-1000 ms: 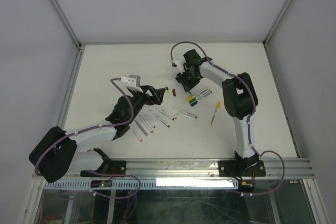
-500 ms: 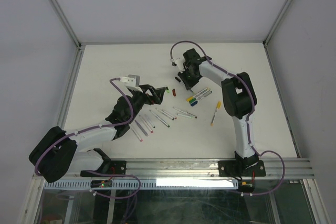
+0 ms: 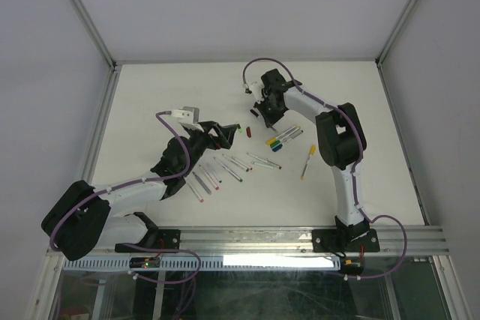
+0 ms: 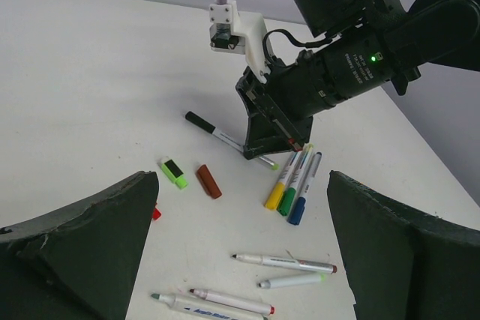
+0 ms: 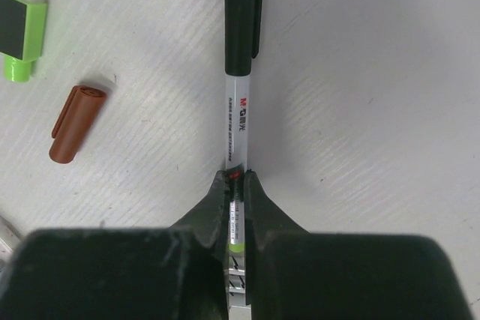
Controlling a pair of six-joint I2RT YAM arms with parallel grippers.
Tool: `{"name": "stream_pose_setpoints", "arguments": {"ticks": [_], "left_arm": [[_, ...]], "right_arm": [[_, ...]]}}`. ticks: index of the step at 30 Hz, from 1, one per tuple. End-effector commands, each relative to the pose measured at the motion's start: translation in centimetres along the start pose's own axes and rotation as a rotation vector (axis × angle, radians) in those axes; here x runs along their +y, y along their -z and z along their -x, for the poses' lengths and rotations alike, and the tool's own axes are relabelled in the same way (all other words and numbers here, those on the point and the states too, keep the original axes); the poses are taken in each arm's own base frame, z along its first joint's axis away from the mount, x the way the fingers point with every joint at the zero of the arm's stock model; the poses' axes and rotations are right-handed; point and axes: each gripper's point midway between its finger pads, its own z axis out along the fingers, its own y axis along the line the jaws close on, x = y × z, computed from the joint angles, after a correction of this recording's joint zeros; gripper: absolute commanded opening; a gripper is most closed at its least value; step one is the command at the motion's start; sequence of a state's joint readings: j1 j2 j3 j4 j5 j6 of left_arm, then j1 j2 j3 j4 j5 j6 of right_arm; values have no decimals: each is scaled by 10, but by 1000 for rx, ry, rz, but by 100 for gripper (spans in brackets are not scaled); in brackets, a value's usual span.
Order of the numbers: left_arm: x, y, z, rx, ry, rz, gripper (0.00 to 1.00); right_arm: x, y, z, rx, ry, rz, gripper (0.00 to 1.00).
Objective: Open the pen caps
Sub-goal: Pick up the pen from the center of the board.
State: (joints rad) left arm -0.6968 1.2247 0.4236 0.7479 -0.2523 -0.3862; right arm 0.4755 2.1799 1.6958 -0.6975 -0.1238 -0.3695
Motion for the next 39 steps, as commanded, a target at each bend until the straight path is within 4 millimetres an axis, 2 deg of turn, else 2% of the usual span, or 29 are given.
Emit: {"name": "stream_pose_setpoints", "arguments": {"ticks": [1,5,8,9,10,14,21,27,30,35,39], "left_arm": [[-25,-10,27,-69,99,-93,99],[-37,-18,31,-57,256,-211,99],[-38,-26,39,-59,378,-297,99],[-32,-33,30,-36,410,-299,99],[-30,-37,33,-45,430,-306,99],[-9,-60,21,-49,501,-216,99],[10,-88,3,-70,674,-145,94],[11,-104,-1,-96,762,-176,86],[14,-111,-8,-84,795,-163,85],[11,-120,-17,-59,844,-184,83],[11,-124,-24,-36,871,-188,76]], "right_arm": [[4,-1,-1,-29,-22,48,0],[7,33,19,-155,-47,100,0],[16,46,23,-197,-66,167,0],[19,49,24,-206,-73,188,0],[22,51,24,-213,-82,211,0],[32,67,27,-256,-124,306,0],[52,99,39,-351,-148,440,0],[63,113,44,-388,-139,506,0],[69,118,45,-402,-128,526,0],[83,119,46,-397,-104,551,0],[91,118,48,-392,-85,554,0]]}}
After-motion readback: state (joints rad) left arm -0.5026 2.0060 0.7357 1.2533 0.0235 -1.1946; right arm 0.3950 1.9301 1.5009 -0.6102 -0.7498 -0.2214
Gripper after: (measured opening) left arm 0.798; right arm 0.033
